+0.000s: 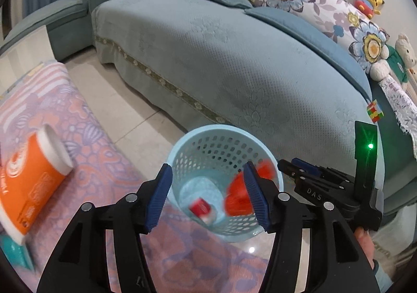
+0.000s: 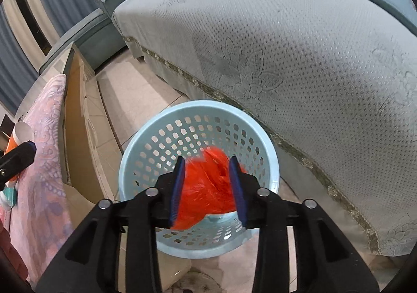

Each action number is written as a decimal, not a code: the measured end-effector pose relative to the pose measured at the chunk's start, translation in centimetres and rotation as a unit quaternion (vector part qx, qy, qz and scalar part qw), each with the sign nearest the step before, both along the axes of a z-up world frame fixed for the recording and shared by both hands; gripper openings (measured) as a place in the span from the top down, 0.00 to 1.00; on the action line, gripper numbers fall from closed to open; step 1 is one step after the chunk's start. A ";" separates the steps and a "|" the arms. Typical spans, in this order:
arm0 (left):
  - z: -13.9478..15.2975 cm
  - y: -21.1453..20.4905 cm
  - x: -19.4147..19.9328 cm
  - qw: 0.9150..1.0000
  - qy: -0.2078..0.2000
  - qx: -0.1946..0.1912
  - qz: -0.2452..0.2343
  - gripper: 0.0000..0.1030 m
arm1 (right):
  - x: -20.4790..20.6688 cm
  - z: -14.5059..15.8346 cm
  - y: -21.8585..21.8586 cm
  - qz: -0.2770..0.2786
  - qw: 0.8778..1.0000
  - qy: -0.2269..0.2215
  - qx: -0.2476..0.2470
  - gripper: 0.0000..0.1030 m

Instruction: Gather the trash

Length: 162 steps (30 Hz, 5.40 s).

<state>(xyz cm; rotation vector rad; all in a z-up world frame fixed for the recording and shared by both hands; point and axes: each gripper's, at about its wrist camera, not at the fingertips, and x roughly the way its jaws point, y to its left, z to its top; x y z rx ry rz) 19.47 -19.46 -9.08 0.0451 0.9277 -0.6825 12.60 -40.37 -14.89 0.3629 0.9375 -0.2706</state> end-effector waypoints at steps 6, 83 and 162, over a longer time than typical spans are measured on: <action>2.7 2.8 -1.5 0.999 -0.021 -0.024 0.017 0.43 | -0.9 3.3 2.1 0.021 0.999 -0.036 -0.011 0.58; -1.6 45.8 2.5 0.934 0.006 0.122 0.336 0.44 | 12.5 3.9 25.5 0.149 0.972 0.000 0.184 0.28; 5.2 8.6 -2.7 0.992 -0.018 -0.095 0.075 0.45 | 0.4 6.9 8.1 0.100 0.994 -0.032 0.043 0.49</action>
